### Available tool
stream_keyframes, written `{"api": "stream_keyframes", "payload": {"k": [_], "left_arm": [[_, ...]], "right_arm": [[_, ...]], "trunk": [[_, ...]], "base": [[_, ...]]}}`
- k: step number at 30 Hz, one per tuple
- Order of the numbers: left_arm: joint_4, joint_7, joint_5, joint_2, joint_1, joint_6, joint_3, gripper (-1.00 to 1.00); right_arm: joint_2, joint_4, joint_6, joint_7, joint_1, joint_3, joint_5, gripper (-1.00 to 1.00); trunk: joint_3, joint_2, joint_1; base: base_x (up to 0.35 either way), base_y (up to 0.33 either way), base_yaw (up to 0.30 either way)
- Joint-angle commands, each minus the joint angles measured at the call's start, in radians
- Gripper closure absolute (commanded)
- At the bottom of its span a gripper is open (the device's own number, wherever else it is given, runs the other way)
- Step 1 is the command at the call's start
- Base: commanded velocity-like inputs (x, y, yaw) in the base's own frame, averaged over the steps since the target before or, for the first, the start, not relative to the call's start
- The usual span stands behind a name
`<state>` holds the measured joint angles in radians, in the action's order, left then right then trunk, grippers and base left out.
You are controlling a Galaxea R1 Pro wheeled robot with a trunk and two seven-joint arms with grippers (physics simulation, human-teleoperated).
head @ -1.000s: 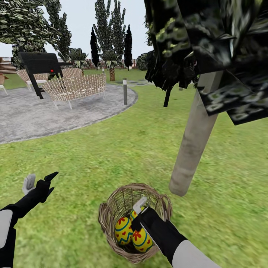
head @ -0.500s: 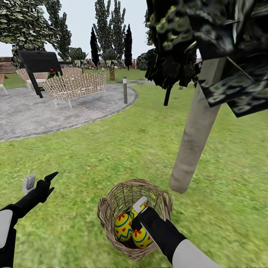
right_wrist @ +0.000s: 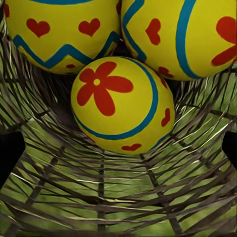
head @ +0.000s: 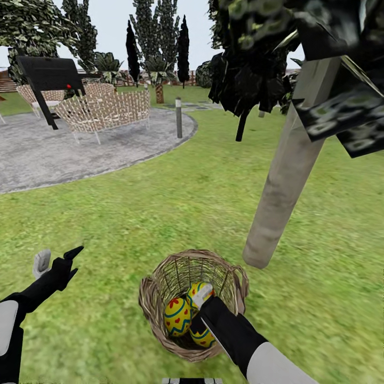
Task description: Take the three Easter eggs out of the wicker basket on the lawn in the garden, then place them on the lawn next to a single tree (choose any tree) so that all three eggs are next to the same tree and none are left in the basket.
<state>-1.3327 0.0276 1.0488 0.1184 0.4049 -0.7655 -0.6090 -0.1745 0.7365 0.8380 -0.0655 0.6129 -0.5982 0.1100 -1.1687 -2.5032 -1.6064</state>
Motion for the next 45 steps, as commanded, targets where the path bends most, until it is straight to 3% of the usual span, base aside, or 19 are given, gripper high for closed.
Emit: {"api": "stream_keyframes", "payload": {"k": [1,9,21,23,27,28,31,45], "left_arm": [[0.000,0.000,0.000,0.000,0.000,0.000,0.000,-1.00],[0.054,0.000,0.001,0.003,0.000,0.000,0.000,-1.00],[0.059,0.000,-0.001,0.003,0.000,0.000,0.000,-1.00],[0.059,0.000,-0.001,0.003,0.000,0.000,0.000,-1.00],[0.059,0.000,-0.001,0.003,0.000,0.000,0.000,-1.00],[0.059,0.000,-0.001,0.003,0.000,0.000,0.000,-1.00],[0.059,0.000,-0.001,0.002,0.000,0.000,0.000,-1.00],[0.061,0.000,0.000,0.000,0.000,0.008,0.001,-1.00]], "right_arm": [[0.000,0.003,0.002,0.000,0.000,0.000,0.000,-1.00],[0.000,0.034,0.008,0.001,0.004,0.000,0.000,-1.00],[0.000,0.071,0.009,0.000,0.031,0.000,-0.003,-1.00],[0.000,0.037,0.010,0.000,0.059,0.000,-0.006,-1.00],[0.000,-0.124,0.003,0.001,0.142,0.001,-0.009,-1.00],[0.000,-0.191,-0.003,0.002,0.177,0.002,-0.044,-1.00],[0.000,-0.240,-0.010,0.006,0.204,0.002,-0.110,-1.00],[0.000,-0.248,-0.044,-0.005,0.211,0.001,-0.116,-1.00]], "trunk": [[-0.004,0.000,0.000],[-0.035,-0.002,-0.004],[-0.035,-0.002,-0.004],[-0.035,-0.002,-0.004],[-0.035,-0.002,-0.004],[-0.035,-0.002,-0.004],[-0.035,-0.002,-0.004],[-0.066,-0.004,-0.008]], "base": [[0.000,0.000,0.000],[0.000,0.000,0.000],[0.000,0.000,0.000],[0.000,0.000,0.000],[0.000,0.000,0.000],[0.000,0.000,0.000],[0.000,0.000,0.000],[0.000,0.000,0.000]]}}
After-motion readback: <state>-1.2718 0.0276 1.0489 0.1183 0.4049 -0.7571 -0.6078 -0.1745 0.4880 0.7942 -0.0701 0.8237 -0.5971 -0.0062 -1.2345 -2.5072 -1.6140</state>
